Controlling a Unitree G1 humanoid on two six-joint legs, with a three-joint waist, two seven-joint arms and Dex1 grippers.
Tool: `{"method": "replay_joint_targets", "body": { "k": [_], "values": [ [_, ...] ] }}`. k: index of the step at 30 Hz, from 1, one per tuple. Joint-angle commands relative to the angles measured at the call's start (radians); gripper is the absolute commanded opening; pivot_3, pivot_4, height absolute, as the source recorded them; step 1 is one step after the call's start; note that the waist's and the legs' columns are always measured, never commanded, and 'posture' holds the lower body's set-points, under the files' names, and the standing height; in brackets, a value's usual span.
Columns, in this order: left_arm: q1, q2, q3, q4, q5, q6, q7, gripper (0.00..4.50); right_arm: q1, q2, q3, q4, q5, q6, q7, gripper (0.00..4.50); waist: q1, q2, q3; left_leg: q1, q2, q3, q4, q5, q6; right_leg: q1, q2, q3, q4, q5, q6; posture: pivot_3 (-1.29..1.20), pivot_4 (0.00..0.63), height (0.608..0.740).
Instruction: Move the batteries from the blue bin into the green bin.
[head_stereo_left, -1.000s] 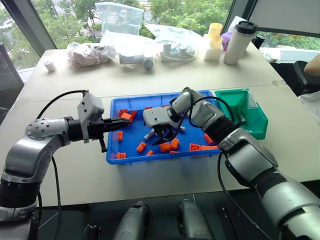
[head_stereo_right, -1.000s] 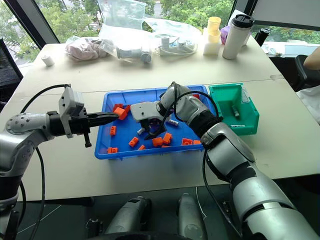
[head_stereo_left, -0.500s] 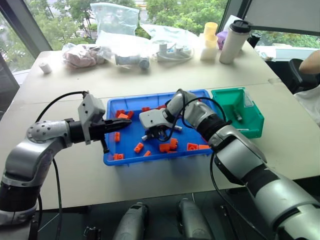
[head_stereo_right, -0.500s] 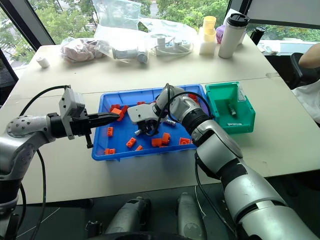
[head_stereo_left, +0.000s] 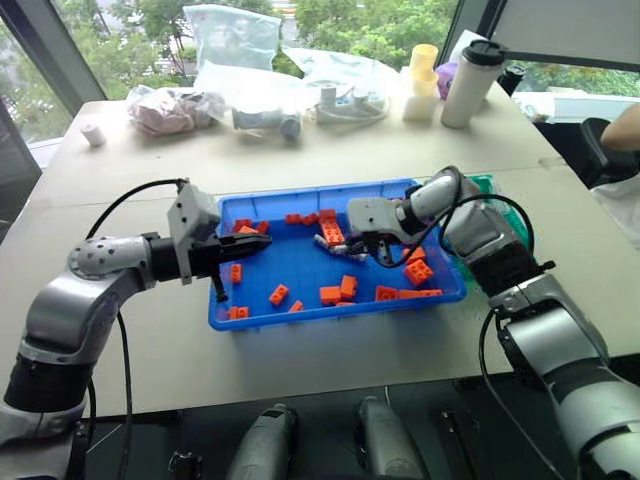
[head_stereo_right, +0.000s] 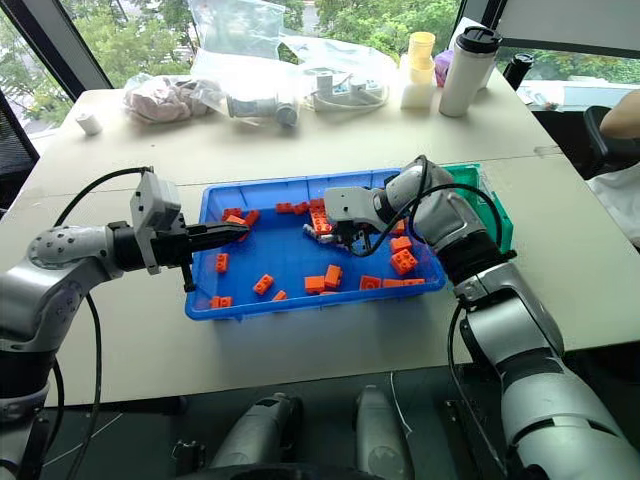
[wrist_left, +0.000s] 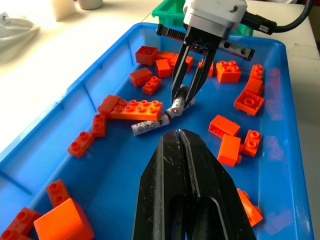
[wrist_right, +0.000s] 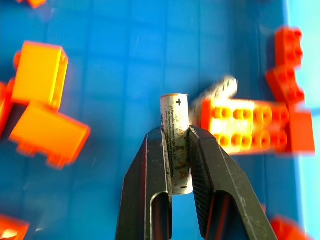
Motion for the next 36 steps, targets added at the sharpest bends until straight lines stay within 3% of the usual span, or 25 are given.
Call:
{"method": "replay_joint_targets", "body": {
  "k": [1,5,11,24,33,36],
  "values": [
    [-0.033,-0.012,-0.013,0.02,0.016,-0.028,-0.019,0.0,0.083,-0.138,-0.175,-0.291,0.099,0.198,0.005,0.01,0.001,0.0,0.0,0.0,0.0,0.0,0.0,0.0,0.0,0.0,0.0,0.0,0.0,0.0,0.0,0.0,0.15,0.74],
    [-0.057,-0.028,-0.032,0.053,0.028,-0.043,-0.041,0.0,0.189,-0.263,-0.305,-0.452,0.151,0.343,-0.039,0.01,0.015,0.0,0.0,0.0,0.0,0.001,0.001,-0.001,0.001,0.001,0.0,0.0,-0.001,0.0,0.0,0.0,0.15,0.74],
    [-0.107,-0.047,-0.067,0.12,0.053,-0.074,-0.092,0.0,0.283,-0.403,-0.483,-0.485,0.197,0.461,-0.134,0.01,0.026,0.0,0.0,0.0,0.0,0.002,0.001,-0.001,0.002,0.002,-0.001,0.0,-0.001,0.0,0.0,0.0,0.15,0.74],
    [-0.165,-0.068,-0.087,0.211,0.094,-0.123,-0.164,0.0,0.447,-0.474,-0.52,-0.468,0.212,0.454,-0.281,0.01,0.024,0.0,0.0,0.0,0.0,0.002,0.001,-0.001,0.002,0.002,-0.001,0.001,-0.001,0.0,0.0,0.0,0.15,0.74],
    [-0.15,-0.063,-0.072,0.203,0.099,-0.123,-0.169,0.0,0.373,-0.431,-0.509,-0.533,0.285,0.502,-0.347,4.47,0.021,0.0,0.0,0.0,0.0,0.002,0.001,-0.001,0.002,0.002,-0.001,0.001,-0.001,0.0,0.0,0.0,0.15,0.74],
    [-0.148,-0.061,-0.07,0.197,0.098,-0.119,-0.165,0.0,0.303,-0.351,-0.461,-0.613,0.366,0.58,-0.35,4.47,0.018,0.0,0.0,0.001,0.001,0.002,0.001,-0.001,0.002,0.002,0.0,0.001,-0.001,0.0,0.0,0.0,0.15,0.74]
  ]
}}
